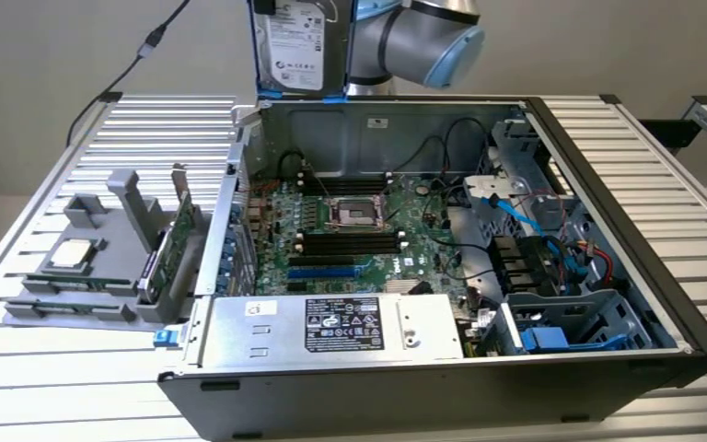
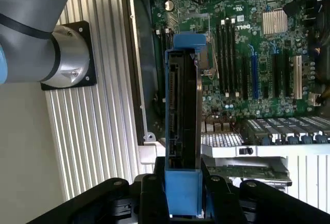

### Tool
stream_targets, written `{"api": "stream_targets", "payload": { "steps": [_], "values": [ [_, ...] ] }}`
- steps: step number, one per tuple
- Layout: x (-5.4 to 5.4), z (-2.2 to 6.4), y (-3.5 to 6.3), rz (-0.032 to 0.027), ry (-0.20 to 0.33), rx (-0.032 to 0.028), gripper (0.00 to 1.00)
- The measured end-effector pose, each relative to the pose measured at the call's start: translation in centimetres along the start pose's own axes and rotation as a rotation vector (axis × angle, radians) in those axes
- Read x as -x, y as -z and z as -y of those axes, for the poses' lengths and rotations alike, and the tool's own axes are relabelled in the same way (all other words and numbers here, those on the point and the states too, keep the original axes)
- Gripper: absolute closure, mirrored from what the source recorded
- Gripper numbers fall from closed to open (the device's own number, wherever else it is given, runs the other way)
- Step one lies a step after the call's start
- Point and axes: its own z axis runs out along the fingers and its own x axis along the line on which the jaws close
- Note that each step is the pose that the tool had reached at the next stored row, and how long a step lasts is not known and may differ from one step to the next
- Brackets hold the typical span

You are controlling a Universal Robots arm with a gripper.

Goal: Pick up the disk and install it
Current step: 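Pick up the disk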

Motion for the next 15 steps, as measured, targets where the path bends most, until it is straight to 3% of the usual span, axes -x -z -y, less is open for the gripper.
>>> {"api": "stream_targets", "payload": {
  "steps": [2,15],
  "values": [
    [-0.1,-0.97,0.13,0.0002,0.005,-0.0010,0.67],
    [-0.2,-5.08,0.80,0.0002,0.025,-0.0047,0.67]
  ]
}}
